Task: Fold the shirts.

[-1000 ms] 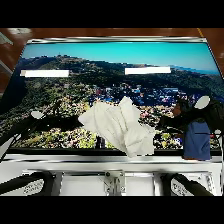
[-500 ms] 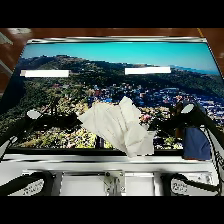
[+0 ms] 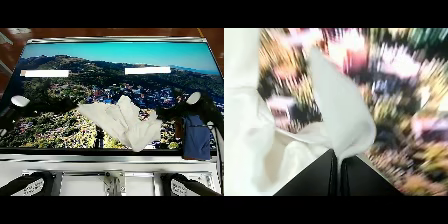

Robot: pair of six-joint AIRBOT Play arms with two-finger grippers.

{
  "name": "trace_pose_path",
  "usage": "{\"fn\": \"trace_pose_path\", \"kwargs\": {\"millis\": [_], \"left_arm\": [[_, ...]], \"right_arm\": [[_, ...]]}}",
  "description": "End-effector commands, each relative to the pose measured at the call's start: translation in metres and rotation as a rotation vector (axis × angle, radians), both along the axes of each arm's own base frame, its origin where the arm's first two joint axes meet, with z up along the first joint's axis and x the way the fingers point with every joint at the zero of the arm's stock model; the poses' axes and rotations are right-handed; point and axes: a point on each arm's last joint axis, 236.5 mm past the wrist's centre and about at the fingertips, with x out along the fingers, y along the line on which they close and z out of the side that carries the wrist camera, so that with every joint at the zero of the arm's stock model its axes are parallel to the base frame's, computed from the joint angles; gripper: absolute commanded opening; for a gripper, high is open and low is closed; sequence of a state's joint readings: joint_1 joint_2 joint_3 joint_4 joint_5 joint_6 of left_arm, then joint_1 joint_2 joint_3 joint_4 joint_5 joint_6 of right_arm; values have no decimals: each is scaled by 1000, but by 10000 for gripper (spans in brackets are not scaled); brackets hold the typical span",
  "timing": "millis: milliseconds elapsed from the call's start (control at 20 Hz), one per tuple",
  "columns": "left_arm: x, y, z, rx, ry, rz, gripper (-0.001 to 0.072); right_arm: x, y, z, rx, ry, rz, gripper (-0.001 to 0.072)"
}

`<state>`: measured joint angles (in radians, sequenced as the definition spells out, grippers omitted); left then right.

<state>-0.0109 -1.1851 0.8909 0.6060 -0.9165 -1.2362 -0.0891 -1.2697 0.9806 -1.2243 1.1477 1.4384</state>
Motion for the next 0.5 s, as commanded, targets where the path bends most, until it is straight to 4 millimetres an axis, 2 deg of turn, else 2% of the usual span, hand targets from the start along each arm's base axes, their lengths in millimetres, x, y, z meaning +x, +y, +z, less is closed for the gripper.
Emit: {"fn": "trace_pose_path", "kwargs": {"millis": [0,100,150,250,350,400,450], "left_arm": [[38,26,140,9,-335,51,38],[33,46,248,28,-586,103,38],[21,52,298,39,-707,127,38],[-21,57,392,55,-945,173,38],[-66,60,453,73,-1122,217,39],[-84,62,470,96,-1180,235,38],[-99,67,478,119,-1208,263,38]], "right_arm": [[45,-48,135,-250,-391,29,61],[55,-60,241,-326,-686,-20,60],[50,-59,293,-334,-830,-47,60],[29,-52,377,-315,-1062,-88,60],[-1,-45,442,-297,-1235,-111,60],[-14,-44,460,-298,-1281,-116,60],[-25,-43,472,-299,-1306,-117,60]]}}
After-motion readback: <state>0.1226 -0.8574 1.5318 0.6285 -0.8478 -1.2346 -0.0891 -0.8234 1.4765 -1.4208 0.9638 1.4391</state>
